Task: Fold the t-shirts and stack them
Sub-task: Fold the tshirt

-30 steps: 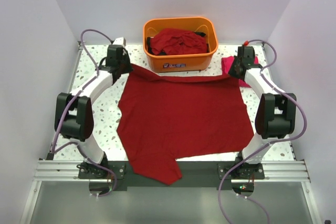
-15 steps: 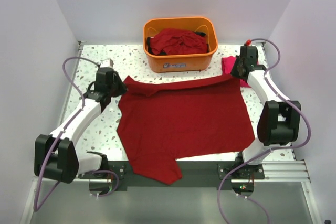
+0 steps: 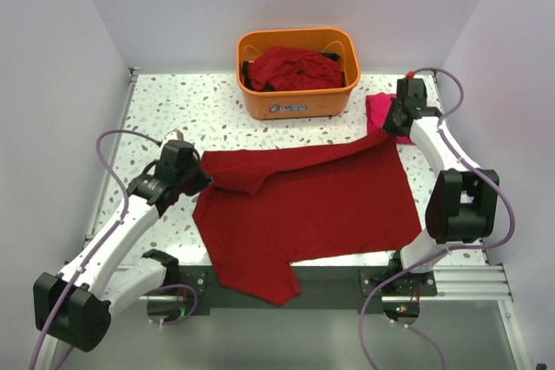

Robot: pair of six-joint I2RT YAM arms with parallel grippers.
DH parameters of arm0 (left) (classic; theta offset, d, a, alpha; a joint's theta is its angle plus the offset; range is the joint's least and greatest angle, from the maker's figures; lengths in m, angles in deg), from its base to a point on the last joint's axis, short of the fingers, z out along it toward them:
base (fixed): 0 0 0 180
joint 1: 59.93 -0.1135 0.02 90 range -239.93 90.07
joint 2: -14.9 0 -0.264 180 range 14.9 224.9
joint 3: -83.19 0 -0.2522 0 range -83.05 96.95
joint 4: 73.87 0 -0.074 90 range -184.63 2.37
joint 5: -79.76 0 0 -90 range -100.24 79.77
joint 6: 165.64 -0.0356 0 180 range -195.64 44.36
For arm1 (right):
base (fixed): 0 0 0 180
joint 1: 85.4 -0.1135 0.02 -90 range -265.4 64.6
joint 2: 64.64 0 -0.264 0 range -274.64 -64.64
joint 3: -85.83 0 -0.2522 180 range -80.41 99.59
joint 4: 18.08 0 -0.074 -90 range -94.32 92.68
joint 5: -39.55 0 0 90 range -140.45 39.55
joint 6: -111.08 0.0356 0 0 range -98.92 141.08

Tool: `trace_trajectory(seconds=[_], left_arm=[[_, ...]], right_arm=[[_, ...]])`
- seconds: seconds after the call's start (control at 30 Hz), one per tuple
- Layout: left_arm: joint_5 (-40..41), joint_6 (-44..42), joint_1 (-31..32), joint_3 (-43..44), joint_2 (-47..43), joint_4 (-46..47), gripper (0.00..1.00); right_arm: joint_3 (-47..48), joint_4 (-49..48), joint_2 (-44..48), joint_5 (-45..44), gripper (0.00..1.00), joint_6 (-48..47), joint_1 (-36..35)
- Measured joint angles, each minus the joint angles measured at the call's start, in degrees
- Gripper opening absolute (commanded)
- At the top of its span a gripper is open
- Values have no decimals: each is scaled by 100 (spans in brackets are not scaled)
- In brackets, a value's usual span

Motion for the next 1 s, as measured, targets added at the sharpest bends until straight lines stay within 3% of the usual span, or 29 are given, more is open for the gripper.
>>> trace_trajectory(seconds=[0.27,0.5,0.57,0.63,0.67,0.73,0.77,0.8,0.87,0.9,1.0], left_arm=[[-66,302,76,-26,-286,-481,0],[-339,503,146,-612,-743,-595,0],[-428,525,162,-787,-802,-625,7],[-540,553,177,-1003,-870,-673,15],[-586,581,184,-1099,-905,-719,28],[-636,601,188,-1266,-1008,-837,44],[-636,605,186,-1305,-1058,-929,49],[-645,612,188,-1311,-1086,-1003,53],[-640,557,188,-1290,-1156,-1137,88],[-636,540,186,-1233,-1169,-1237,100],[-557,498,188,-892,-1161,-1392,100]], right_arm=[[0,157,22,-22,0,-76,0],[-286,330,199,-151,0,-68,0],[-498,385,286,-269,1,-17,0],[-765,531,367,-433,13,72,0],[-916,588,402,-492,17,120,0],[-1169,737,433,-588,33,203,0],[-1255,809,433,-610,57,229,0],[-1300,872,433,-634,72,286,0],[-1314,1058,442,-732,99,323,0],[-1305,1115,470,-752,99,332,0],[-1180,1283,640,-732,99,273,0]])
